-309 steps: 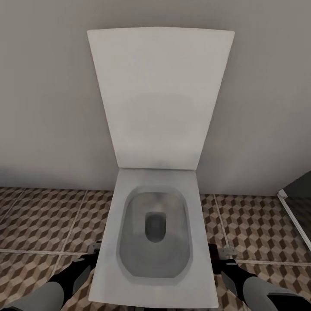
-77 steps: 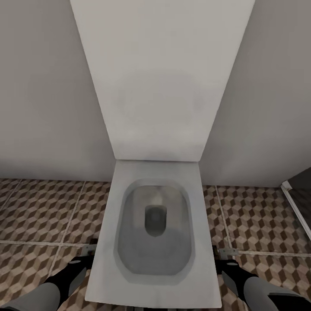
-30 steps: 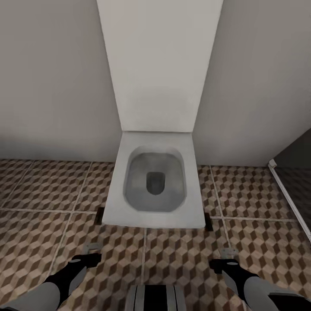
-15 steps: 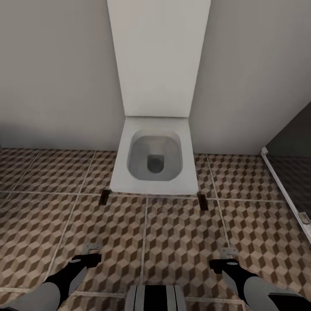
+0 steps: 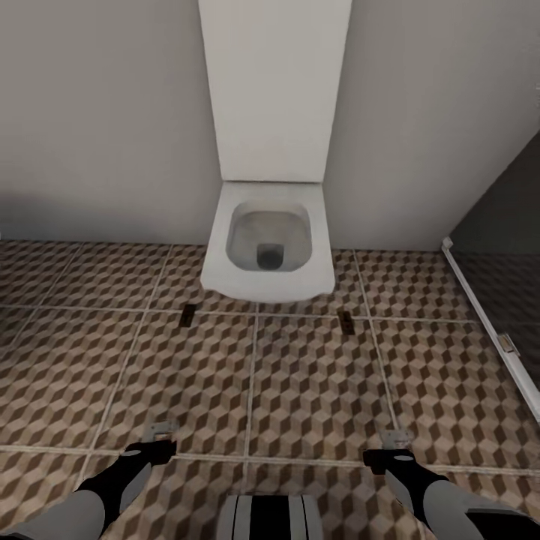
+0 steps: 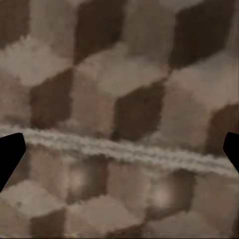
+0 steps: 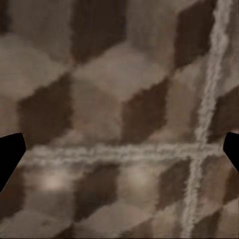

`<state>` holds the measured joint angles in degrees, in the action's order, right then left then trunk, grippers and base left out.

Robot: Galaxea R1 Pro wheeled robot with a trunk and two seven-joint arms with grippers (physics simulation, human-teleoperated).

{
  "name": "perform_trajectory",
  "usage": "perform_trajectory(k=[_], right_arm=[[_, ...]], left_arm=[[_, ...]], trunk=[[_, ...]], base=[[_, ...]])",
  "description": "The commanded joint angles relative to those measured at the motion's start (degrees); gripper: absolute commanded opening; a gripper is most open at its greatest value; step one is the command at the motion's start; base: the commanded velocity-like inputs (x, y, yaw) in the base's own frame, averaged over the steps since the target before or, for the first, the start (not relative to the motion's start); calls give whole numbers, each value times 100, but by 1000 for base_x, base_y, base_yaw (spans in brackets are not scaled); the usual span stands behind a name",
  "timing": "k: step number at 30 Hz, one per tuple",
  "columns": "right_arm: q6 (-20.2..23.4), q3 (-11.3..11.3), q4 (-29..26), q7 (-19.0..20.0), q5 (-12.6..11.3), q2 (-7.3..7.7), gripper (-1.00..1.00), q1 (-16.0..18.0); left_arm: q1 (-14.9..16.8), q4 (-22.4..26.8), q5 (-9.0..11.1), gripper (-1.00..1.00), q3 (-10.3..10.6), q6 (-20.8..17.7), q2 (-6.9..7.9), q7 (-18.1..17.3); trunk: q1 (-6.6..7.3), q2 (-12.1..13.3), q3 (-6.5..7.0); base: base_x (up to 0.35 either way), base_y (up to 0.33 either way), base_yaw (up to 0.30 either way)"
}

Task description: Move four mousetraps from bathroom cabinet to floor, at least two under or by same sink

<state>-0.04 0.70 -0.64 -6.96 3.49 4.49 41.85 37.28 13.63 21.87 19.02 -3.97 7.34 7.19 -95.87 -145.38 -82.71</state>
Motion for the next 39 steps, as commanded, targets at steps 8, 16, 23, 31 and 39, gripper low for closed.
perform_trajectory(k=[8, 16, 23, 31, 39], right_arm=[[-5, 9, 1, -16, 38, -6, 100, 6], [-5, 9, 2, -16, 39, -5, 100, 2], [-5, 9, 2, -16, 45, -1, 100, 6], [-2, 9, 2, -16, 46, -1, 100, 7], [-5, 9, 1, -16, 47, 7, 100, 6]], left_arm=[[0, 23, 45, 100, 49, -27, 4, 33], [3, 26, 45, 100, 46, 5, 4, 34], [-1, 26, 45, 100, 43, 8, -3, 36], [-1, 26, 45, 100, 38, -7, -4, 36], [1, 30, 50, 100, 33, -9, -5, 34]], trunk=[[4, -1, -3], [4, -1, -3], [4, -1, -3], [20, 7, 130], [41, 17, 307]], base=[[-168, 0, 0], [-24, 0, 0], [-4, 0, 0], [0, 0, 0], [0, 0, 0]])
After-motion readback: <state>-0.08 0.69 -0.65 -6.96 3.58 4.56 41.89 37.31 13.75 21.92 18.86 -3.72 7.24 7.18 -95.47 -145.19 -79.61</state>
